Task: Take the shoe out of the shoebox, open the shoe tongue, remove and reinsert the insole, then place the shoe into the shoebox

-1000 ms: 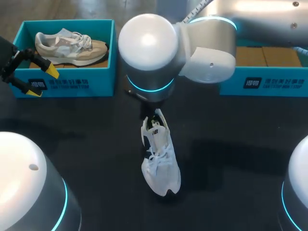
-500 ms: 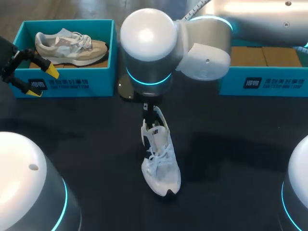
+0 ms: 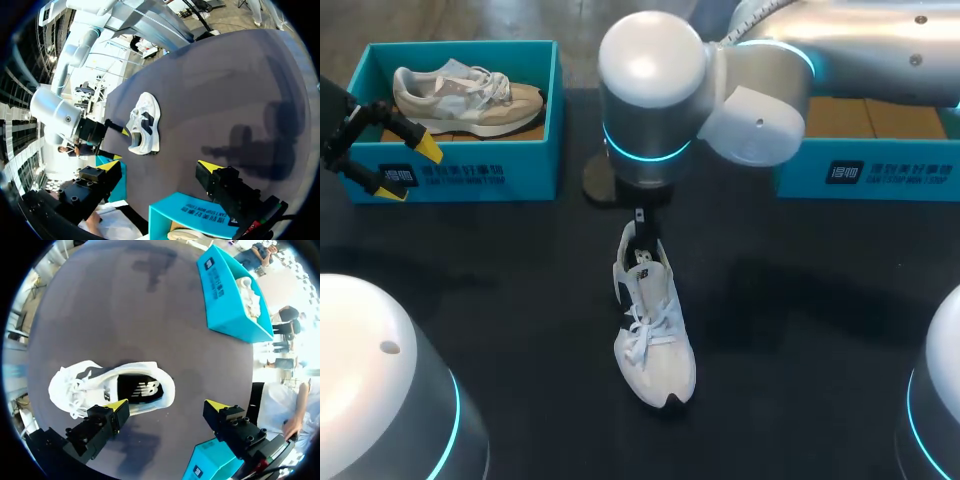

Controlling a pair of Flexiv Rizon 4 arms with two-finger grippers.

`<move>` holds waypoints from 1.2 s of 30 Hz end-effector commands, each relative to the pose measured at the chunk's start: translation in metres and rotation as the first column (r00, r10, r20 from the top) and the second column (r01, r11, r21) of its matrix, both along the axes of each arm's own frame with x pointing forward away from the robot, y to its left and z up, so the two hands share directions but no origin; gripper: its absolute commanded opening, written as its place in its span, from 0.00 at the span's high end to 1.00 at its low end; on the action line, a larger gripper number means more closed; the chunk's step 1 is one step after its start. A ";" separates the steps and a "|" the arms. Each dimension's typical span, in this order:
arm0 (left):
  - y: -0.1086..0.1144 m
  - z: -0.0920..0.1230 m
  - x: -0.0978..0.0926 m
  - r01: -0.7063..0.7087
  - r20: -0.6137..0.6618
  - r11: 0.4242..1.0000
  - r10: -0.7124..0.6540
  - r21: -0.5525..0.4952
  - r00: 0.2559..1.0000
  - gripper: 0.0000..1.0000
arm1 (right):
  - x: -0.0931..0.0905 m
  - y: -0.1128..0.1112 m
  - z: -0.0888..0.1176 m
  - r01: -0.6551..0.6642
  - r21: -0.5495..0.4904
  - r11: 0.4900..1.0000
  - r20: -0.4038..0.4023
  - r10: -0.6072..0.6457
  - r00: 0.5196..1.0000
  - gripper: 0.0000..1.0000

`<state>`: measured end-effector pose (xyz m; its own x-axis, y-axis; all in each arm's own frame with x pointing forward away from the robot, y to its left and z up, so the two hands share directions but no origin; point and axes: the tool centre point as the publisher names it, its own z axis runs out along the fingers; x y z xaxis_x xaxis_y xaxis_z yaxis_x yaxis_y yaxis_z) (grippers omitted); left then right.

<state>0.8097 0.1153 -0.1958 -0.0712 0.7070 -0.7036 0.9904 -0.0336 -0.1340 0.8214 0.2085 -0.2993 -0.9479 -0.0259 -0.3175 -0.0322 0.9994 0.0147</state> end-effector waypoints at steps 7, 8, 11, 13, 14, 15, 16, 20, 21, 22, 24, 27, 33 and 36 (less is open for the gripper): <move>0.000 0.000 0.000 0.001 0.001 1.000 -0.001 0.001 1.000 0.00 | 0.020 0.001 -0.017 -0.031 -0.005 0.999 -0.045 0.031 0.999 0.05; 0.000 0.000 0.000 0.001 0.001 1.000 -0.001 0.001 1.000 0.00 | 0.022 0.001 -0.020 -0.033 -0.008 0.999 -0.052 0.033 0.998 0.05; 0.000 0.000 0.000 0.001 0.001 1.000 -0.001 0.001 1.000 0.00 | 0.026 0.001 -0.027 -0.038 -0.008 0.999 -0.070 0.037 0.997 0.07; 0.000 0.000 0.000 0.001 0.001 1.000 -0.001 0.001 1.000 0.00 | 0.028 0.001 -0.033 -0.039 -0.007 0.999 -0.083 0.038 0.996 0.06; 0.000 0.000 0.000 0.001 0.001 1.000 -0.001 0.001 1.000 0.00 | 0.029 0.002 -0.035 -0.038 -0.007 0.999 -0.087 0.037 0.996 0.07; 0.000 0.000 0.000 0.001 0.001 1.000 -0.001 0.001 1.000 0.00 | 0.030 0.002 -0.038 -0.037 -0.010 0.999 -0.090 0.036 0.995 0.08; 0.000 0.000 0.000 0.001 0.001 1.000 -0.001 0.001 1.000 0.00 | 0.031 0.003 -0.040 -0.038 -0.010 0.999 -0.095 0.037 0.995 0.09; 0.000 0.000 0.000 0.001 0.001 1.000 -0.001 0.001 1.000 0.00 | 0.035 0.004 -0.048 -0.040 -0.011 0.999 -0.108 0.039 0.993 0.16; 0.000 0.000 0.000 0.001 0.001 1.000 -0.001 0.001 1.000 0.00 | 0.035 0.005 -0.049 -0.042 -0.014 0.999 -0.110 0.040 0.993 0.15; 0.000 0.000 0.000 0.001 0.001 1.000 -0.001 0.001 1.000 0.00 | 0.036 0.005 -0.051 -0.043 -0.016 0.999 -0.111 0.040 0.993 0.16; 0.000 0.000 0.000 0.001 0.001 1.000 -0.001 0.001 1.000 0.00 | 0.037 0.006 -0.053 -0.043 -0.016 0.999 -0.116 0.040 0.992 0.18; 0.000 0.000 0.000 0.001 0.001 1.000 -0.001 0.001 1.000 0.00 | 0.037 0.006 -0.057 -0.043 -0.016 0.999 -0.124 0.040 0.991 0.22; 0.000 0.000 0.000 0.001 0.001 1.000 -0.001 0.001 1.000 0.00 | 0.037 0.008 -0.067 -0.040 -0.027 0.999 -0.143 0.036 0.989 0.28; 0.000 0.000 0.000 0.001 0.001 1.000 -0.001 0.001 1.000 0.00 | 0.037 0.009 -0.070 -0.038 -0.030 0.999 -0.151 0.033 0.988 0.34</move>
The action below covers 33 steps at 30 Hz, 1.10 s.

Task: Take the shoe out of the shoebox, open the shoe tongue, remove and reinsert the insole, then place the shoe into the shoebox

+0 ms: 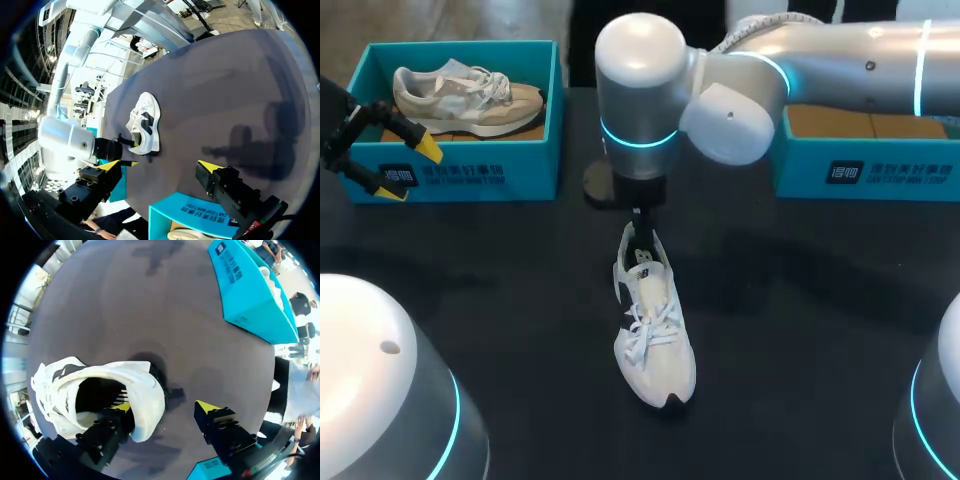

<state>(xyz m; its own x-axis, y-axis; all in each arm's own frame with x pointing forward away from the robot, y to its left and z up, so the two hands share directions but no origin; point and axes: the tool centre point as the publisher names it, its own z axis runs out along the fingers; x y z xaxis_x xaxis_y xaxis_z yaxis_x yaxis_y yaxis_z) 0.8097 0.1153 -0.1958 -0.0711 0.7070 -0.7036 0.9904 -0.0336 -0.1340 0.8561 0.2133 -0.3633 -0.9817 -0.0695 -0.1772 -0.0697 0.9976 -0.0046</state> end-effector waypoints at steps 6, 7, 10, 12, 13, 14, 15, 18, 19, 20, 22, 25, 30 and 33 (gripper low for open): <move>0.000 0.000 0.000 0.001 0.001 1.000 -0.001 0.001 1.000 0.00 | 0.002 0.004 -0.012 0.005 -0.016 1.000 -0.019 -0.006 1.000 0.52; 0.000 0.000 0.000 0.001 0.001 1.000 -0.001 0.001 1.000 0.00 | 0.002 0.004 -0.012 0.006 -0.016 1.000 -0.021 -0.006 1.000 0.53; 0.000 0.000 0.000 0.001 0.001 1.000 -0.001 0.001 1.000 0.00 | 0.001 0.003 -0.013 0.009 -0.015 1.000 -0.025 -0.009 1.000 0.53; 0.000 0.000 0.000 0.001 0.001 1.000 -0.001 0.001 1.000 0.00 | 0.001 0.002 -0.014 0.010 -0.016 1.000 -0.026 -0.010 1.000 0.53; 0.000 0.000 0.000 0.001 0.001 1.000 -0.001 0.001 1.000 0.00 | 0.000 0.001 -0.014 0.010 -0.016 1.000 -0.027 -0.011 1.000 0.53; 0.000 0.000 0.000 0.001 0.001 1.000 -0.001 0.001 1.000 0.00 | 0.000 0.001 -0.015 0.011 -0.017 1.000 -0.028 -0.011 1.000 0.54; 0.000 0.000 0.000 0.001 0.001 1.000 -0.001 0.001 1.000 0.00 | -0.001 0.000 -0.015 0.011 -0.019 1.000 -0.029 -0.012 1.000 0.54; 0.000 0.000 0.000 0.001 0.001 1.000 -0.001 0.001 1.000 0.00 | -0.002 -0.001 -0.017 0.013 -0.020 1.000 -0.033 -0.013 0.999 0.55; 0.000 0.000 0.000 0.001 0.001 1.000 -0.001 0.001 1.000 0.00 | -0.003 -0.002 -0.017 0.013 -0.021 1.000 -0.034 -0.014 0.999 0.56; 0.000 0.000 0.000 0.001 0.001 1.000 -0.001 0.001 1.000 0.00 | -0.003 -0.002 -0.018 0.014 -0.022 1.000 -0.035 -0.015 0.999 0.56; 0.000 0.000 0.000 0.001 0.001 1.000 -0.001 0.001 1.000 0.00 | -0.004 -0.003 -0.018 0.015 -0.022 1.000 -0.038 -0.016 0.999 0.58; 0.000 0.000 0.000 0.001 0.001 1.000 -0.001 0.001 1.000 0.00 | -0.005 -0.004 -0.019 0.017 -0.022 1.000 -0.040 -0.018 0.999 0.60; 0.000 0.000 0.000 0.001 0.001 1.000 -0.001 0.001 1.000 0.00 | -0.007 -0.005 -0.019 0.022 -0.018 1.000 -0.041 -0.022 0.999 0.83; 0.000 0.000 0.000 0.001 0.001 1.000 -0.001 0.001 1.000 0.00 | -0.008 -0.004 -0.019 0.020 -0.015 1.000 -0.040 -0.020 0.999 1.00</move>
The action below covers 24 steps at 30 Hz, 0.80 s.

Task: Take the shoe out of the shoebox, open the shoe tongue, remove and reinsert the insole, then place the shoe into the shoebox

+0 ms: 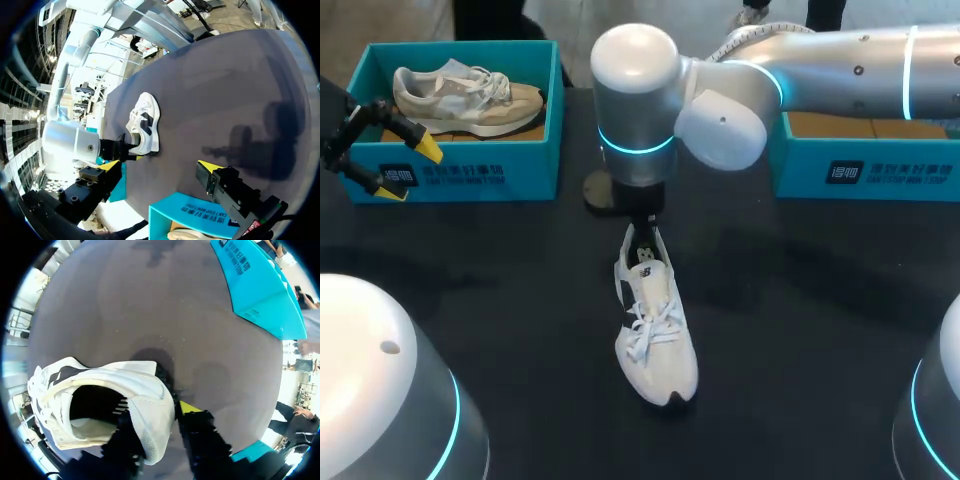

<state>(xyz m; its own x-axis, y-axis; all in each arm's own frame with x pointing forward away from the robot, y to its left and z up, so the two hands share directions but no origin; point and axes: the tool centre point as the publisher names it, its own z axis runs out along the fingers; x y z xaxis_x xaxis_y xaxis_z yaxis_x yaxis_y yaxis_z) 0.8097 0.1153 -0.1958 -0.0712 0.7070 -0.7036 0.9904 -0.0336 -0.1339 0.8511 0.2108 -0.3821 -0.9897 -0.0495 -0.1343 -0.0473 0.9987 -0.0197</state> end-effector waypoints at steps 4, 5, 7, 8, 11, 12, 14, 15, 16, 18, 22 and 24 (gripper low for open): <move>0.000 0.000 0.000 0.001 0.001 1.000 -0.001 0.001 1.000 0.00 | -0.006 -0.001 0.002 -0.007 0.005 1.000 0.005 0.007 1.000 1.00; 0.000 0.000 0.000 0.001 0.001 1.000 -0.001 0.001 1.000 0.00 | -0.006 -0.001 0.002 -0.006 0.004 1.000 0.005 0.006 1.000 1.00; 0.000 0.000 0.000 0.001 0.001 1.000 -0.001 0.001 1.000 0.00 | -0.007 -0.001 0.004 -0.003 0.000 1.000 0.007 0.003 1.000 1.00; 0.000 0.000 0.000 0.001 0.001 1.000 -0.001 0.001 1.000 0.00 | -0.007 -0.001 0.006 0.001 -0.004 1.000 0.010 -0.001 1.000 1.00; 0.000 0.000 0.000 0.001 0.001 1.000 -0.001 0.001 1.000 0.00 | -0.010 -0.002 0.012 0.003 -0.014 1.000 0.020 -0.003 1.000 1.00; 0.000 0.000 0.000 0.001 0.001 1.000 -0.001 0.001 1.000 0.00 | -0.010 -0.002 0.014 0.004 -0.020 1.000 0.025 -0.003 1.000 1.00; 0.000 0.000 0.000 0.001 0.001 1.000 -0.001 0.001 1.000 0.00 | -0.012 -0.003 0.021 0.005 -0.025 1.000 0.031 -0.004 1.000 1.00; 0.000 0.000 0.000 0.001 0.001 1.000 -0.001 0.001 1.000 0.00 | -0.012 -0.004 0.024 0.006 -0.028 1.000 0.036 -0.005 0.999 1.00; 0.000 0.000 0.000 0.001 0.001 1.000 -0.001 0.001 1.000 0.00 | -0.012 -0.004 0.028 0.008 -0.031 0.999 0.041 -0.007 0.999 1.00; 0.000 0.000 0.000 0.001 0.001 1.000 -0.001 0.001 1.000 0.00 | -0.013 -0.006 0.035 0.009 -0.033 0.999 0.046 -0.008 0.999 1.00; 0.000 0.000 0.000 0.001 0.001 1.000 -0.001 0.001 1.000 0.00 | -0.010 -0.012 0.051 0.014 -0.029 0.999 0.065 -0.012 0.998 1.00; 0.000 0.000 0.000 0.001 0.001 1.000 -0.001 0.001 1.000 0.00 | -0.008 -0.016 0.059 0.016 -0.030 0.999 0.075 -0.013 0.997 1.00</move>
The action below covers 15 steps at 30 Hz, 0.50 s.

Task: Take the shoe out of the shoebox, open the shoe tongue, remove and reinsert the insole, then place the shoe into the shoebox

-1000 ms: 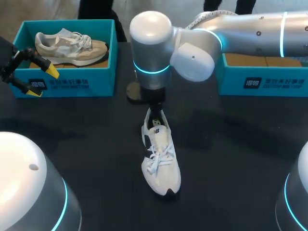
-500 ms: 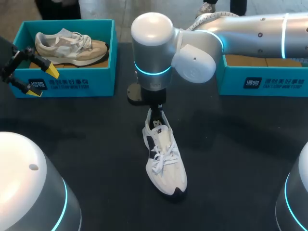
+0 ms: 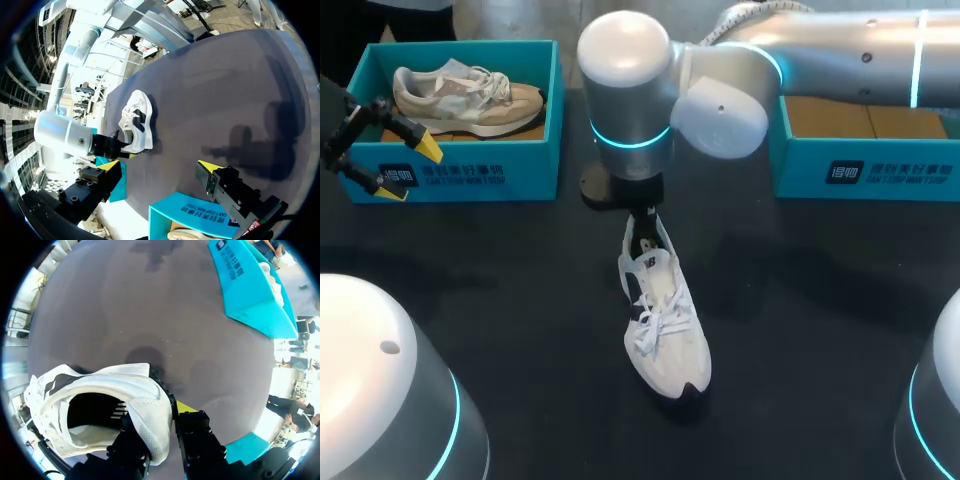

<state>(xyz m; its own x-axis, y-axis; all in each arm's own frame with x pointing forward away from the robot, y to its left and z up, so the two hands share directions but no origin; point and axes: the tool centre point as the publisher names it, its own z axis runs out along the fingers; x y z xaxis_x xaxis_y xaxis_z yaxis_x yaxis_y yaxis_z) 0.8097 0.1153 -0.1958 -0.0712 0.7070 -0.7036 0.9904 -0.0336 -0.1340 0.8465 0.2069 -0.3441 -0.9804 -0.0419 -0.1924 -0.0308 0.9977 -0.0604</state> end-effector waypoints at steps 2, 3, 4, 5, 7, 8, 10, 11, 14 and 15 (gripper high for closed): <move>0.000 0.000 0.000 0.001 0.001 1.000 -0.001 0.001 1.000 0.00 | -0.001 -0.018 0.029 0.003 0.005 1.000 0.030 -0.003 1.000 1.00; 0.000 0.000 0.000 0.001 0.001 1.000 -0.001 0.001 1.000 0.00 | 0.000 -0.021 0.034 0.003 0.007 1.000 0.033 -0.003 0.999 1.00; 0.000 0.000 0.000 0.001 0.001 1.000 -0.001 0.001 1.000 0.00 | 0.002 -0.024 0.039 0.002 0.010 1.000 0.037 -0.003 0.999 1.00; 0.000 0.000 0.000 0.001 0.001 1.000 -0.001 0.001 1.000 0.00 | 0.003 -0.028 0.043 -0.001 0.004 1.000 0.047 0.000 0.999 1.00; 0.000 0.000 0.000 0.001 0.001 1.000 -0.001 0.001 1.000 0.00 | 0.007 -0.035 0.052 -0.008 -0.008 1.000 0.055 0.008 0.998 1.00; 0.000 0.000 0.000 0.001 0.001 1.000 -0.001 0.001 1.000 0.00 | 0.009 -0.039 0.056 -0.009 -0.012 1.000 0.059 0.010 0.998 1.00; 0.000 0.000 0.000 0.001 0.001 1.000 -0.001 0.001 1.000 0.00 | 0.013 -0.048 0.066 -0.019 -0.009 1.000 0.059 0.020 0.998 1.00; 0.000 0.000 0.000 0.001 0.001 1.000 -0.001 0.001 1.000 0.00 | 0.015 -0.053 0.071 -0.022 -0.009 1.000 0.058 0.022 0.998 1.00; 0.000 0.000 0.000 0.001 0.001 1.000 -0.001 0.001 1.000 0.00 | 0.020 -0.066 0.084 -0.031 -0.027 0.999 0.060 0.032 0.998 1.00; 0.000 0.000 0.000 0.001 0.001 1.000 -0.001 0.001 1.000 0.00 | 0.023 -0.072 0.089 -0.028 -0.037 0.999 0.063 0.030 0.998 1.00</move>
